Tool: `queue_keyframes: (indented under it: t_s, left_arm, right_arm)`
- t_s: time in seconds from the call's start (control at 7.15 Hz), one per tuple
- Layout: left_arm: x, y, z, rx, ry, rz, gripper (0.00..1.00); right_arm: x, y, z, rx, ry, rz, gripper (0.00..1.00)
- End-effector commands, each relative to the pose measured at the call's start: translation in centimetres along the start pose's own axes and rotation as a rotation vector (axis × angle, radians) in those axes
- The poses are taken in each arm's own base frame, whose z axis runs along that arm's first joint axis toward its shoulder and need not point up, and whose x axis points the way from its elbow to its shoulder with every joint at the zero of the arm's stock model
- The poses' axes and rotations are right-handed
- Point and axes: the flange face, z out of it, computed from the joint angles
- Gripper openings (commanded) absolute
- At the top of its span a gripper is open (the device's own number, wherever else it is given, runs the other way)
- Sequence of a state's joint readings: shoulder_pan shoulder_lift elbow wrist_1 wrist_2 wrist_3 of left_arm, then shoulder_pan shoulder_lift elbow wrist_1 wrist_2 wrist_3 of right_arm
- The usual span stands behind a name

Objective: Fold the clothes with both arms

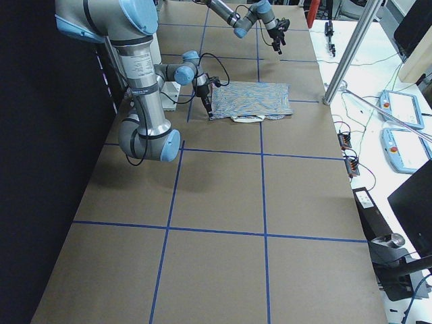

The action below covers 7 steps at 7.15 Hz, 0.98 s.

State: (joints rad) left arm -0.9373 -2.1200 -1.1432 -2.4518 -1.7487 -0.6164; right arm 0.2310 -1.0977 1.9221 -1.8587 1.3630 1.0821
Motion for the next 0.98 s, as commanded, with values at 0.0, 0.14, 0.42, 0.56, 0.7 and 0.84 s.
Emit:
queue_keyframes:
  t_s: [0.0, 0.14, 0.42, 0.56, 0.7, 0.84]
  left_arm:
    - [0.1, -0.1, -0.1, 0.002, 0.003, 0.002, 1.0]
    - [0.3, -0.1, -0.2, -0.003, 0.013, 0.001, 1.0]
    - [0.5, 0.1, -0.2, -0.021, 0.038, 0.001, 1.0]
    - [0.5, 0.1, -0.2, -0.022, 0.039, 0.001, 1.0]
    - [0.5, 0.1, -0.1, -0.024, 0.038, 0.0, 1.0]
    - [0.5, 0.1, -0.1, -0.024, 0.038, 0.002, 1.0]
  right_arm:
    - [2.5, -5.4, -0.3, 0.042, -0.002, 0.072, 1.0]
    - [1.8, -9.1, 0.9, 0.027, 0.004, 0.098, 1.0]
    - [0.7, -12.1, 4.1, 0.037, -0.002, 0.11, 1.0]
    - [0.7, -12.0, 4.4, 0.03, 0.005, 0.105, 1.0]
    - [0.8, -11.8, 5.1, 0.016, 0.017, 0.094, 1.0]
    - [0.8, -11.5, 5.8, -0.008, 0.022, 0.089, 1.0]
